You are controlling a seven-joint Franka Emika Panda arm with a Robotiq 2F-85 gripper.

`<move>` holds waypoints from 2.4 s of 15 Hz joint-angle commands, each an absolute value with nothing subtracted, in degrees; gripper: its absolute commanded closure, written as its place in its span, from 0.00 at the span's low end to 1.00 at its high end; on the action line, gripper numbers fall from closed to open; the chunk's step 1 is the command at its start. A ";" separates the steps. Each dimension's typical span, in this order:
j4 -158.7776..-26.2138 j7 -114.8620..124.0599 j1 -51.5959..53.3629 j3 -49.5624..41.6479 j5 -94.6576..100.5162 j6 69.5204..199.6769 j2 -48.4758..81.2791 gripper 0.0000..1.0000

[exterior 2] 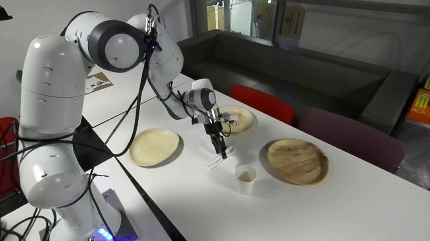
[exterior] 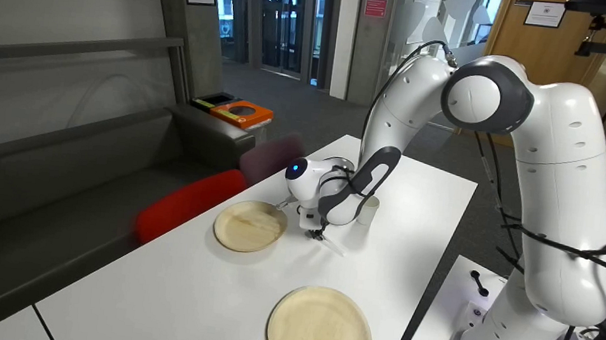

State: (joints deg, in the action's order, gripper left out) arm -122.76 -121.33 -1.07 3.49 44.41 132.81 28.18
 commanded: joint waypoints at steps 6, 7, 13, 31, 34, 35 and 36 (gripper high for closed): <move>-119.17 -127.15 -2.38 2.93 42.82 132.13 30.98 0.00; -118.89 -127.17 -2.37 2.86 42.79 132.07 31.32 0.00; -117.57 -127.04 -2.35 2.71 42.19 131.60 32.82 0.19; -117.75 -133.23 -4.27 2.08 41.86 133.34 30.83 0.00; -120.08 -140.45 -5.83 3.33 36.33 129.78 26.72 0.00; -120.32 -141.69 -5.98 3.42 33.58 127.60 25.49 0.00; -120.57 -142.60 -6.13 3.36 30.89 125.95 24.11 0.00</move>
State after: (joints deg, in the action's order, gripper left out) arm -117.36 -138.27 -4.69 2.12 37.06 130.81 30.67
